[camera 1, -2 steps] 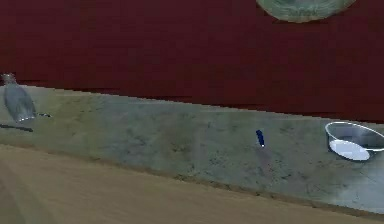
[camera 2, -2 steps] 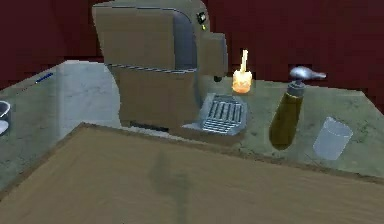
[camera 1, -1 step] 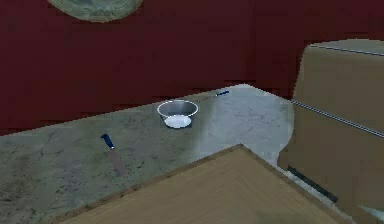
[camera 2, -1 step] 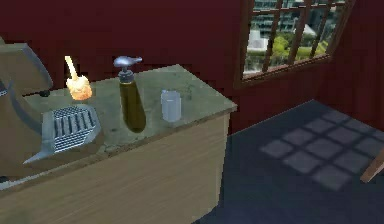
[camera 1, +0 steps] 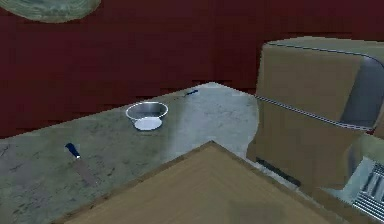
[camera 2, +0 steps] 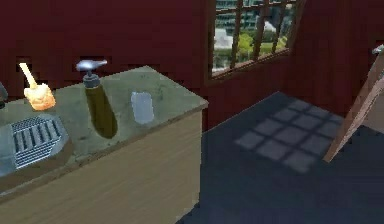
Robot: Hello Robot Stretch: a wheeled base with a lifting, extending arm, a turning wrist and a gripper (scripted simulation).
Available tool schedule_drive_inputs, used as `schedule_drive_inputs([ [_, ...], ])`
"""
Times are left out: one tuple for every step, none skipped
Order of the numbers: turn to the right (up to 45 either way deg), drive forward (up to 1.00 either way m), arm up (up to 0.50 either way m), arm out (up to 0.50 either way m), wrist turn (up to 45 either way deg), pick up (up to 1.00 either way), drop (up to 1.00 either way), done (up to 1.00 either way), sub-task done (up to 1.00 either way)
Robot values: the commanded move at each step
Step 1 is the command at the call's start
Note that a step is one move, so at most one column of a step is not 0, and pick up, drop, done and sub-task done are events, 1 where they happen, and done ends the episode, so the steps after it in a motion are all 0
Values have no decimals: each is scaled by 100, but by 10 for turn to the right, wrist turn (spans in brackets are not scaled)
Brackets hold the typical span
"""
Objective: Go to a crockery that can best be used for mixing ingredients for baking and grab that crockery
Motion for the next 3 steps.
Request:
schedule_drive_inputs([
  [0, 35, 0, 0, 0, 0, 0, 0, 0],
  [-450, 0, 0, 0, 0, 0, 0, 0, 0],
  [-450, 0, 0, 0, 0, 0, 0, 0, 0],
])
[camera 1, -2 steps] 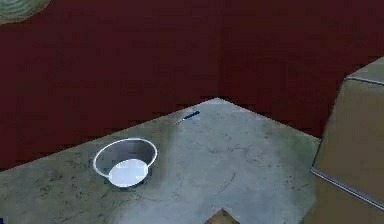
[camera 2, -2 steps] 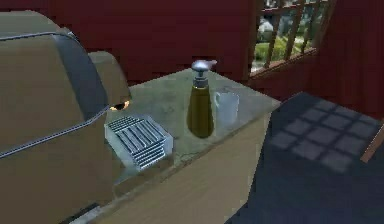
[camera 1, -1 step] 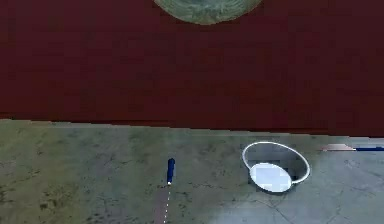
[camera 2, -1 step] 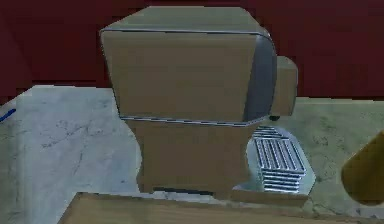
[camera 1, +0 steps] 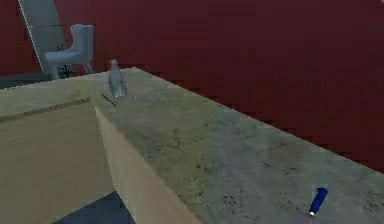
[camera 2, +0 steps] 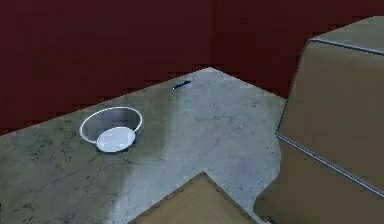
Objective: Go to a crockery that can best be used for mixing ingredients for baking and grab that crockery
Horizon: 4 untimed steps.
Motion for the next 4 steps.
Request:
schedule_drive_inputs([
  [-180, 0, 0, 0, 0, 0, 0, 0, 0],
  [0, 0, 50, 0, 0, 0, 0, 0, 0],
  [0, 0, 38, 0, 0, 0, 0, 0, 0],
  [0, 0, 0, 20, 0, 0, 0, 0, 0],
])
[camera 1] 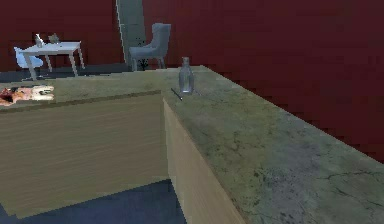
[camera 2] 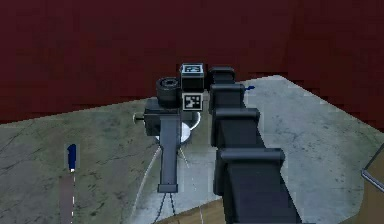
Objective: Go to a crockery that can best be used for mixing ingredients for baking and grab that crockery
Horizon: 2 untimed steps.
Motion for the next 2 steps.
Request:
schedule_drive_inputs([
  [0, 0, 0, 0, 450, 0, 0, 0, 0],
  [0, 0, 0, 0, 450, 0, 0, 0, 0],
])
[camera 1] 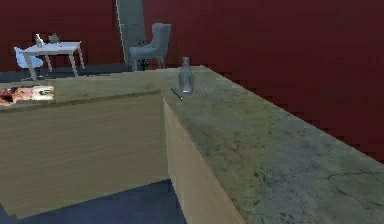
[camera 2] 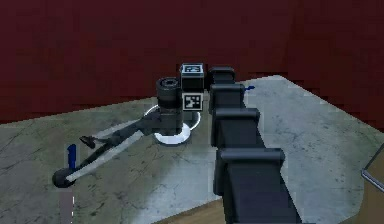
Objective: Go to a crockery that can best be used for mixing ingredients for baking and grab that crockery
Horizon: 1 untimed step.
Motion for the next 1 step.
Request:
schedule_drive_inputs([
  [0, 0, 0, 0, 450, 0, 0, 0, 0],
])
